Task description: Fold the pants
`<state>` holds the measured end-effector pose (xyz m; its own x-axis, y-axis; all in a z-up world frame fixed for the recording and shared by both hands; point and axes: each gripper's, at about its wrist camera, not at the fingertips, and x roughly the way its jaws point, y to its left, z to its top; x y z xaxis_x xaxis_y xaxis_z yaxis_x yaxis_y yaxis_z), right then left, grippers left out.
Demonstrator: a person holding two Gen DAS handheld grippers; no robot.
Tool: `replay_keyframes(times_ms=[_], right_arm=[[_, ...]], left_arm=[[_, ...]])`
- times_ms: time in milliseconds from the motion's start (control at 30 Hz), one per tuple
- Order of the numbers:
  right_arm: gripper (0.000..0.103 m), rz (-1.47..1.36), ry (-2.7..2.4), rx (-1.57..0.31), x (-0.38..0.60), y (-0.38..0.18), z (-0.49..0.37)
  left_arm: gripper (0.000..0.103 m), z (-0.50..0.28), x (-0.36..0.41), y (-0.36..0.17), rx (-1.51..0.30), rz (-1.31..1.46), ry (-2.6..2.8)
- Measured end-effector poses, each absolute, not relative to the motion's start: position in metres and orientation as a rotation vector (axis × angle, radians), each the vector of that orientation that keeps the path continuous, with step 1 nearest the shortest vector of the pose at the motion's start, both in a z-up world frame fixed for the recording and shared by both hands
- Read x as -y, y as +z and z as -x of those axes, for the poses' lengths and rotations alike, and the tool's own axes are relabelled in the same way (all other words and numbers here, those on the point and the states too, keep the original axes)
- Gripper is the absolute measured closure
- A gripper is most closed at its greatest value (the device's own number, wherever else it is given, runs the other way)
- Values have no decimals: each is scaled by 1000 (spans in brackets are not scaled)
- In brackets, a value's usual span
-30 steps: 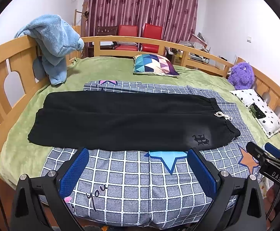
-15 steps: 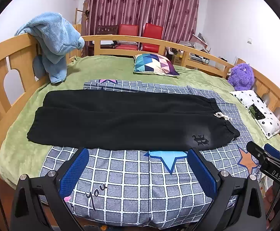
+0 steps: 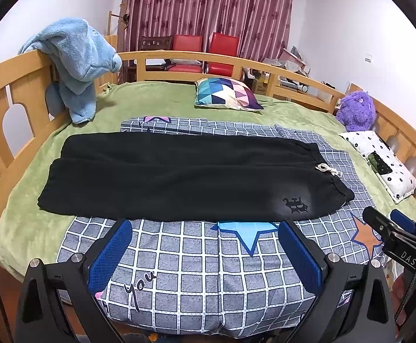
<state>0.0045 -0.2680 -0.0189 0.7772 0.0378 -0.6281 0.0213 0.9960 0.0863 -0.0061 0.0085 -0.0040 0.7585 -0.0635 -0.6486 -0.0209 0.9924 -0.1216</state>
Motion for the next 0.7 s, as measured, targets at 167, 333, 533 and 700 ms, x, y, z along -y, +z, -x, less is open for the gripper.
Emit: replay_keyframes(times_ms=[167, 333, 533, 700], right_arm=[[2, -94, 10, -680, 268, -19, -3], [2, -85, 12, -671, 265, -18, -3], [2, -83, 16, -659, 262, -17, -2], [2, -79, 14, -657, 261, -18, -3]], left_arm=[[0, 6, -8, -4, -711, 128, -26], [0, 6, -8, -3, -711, 134, -27], [0, 6, -12, -3, -710, 137, -32], [0, 6, -12, -3, -710, 137, -32]])
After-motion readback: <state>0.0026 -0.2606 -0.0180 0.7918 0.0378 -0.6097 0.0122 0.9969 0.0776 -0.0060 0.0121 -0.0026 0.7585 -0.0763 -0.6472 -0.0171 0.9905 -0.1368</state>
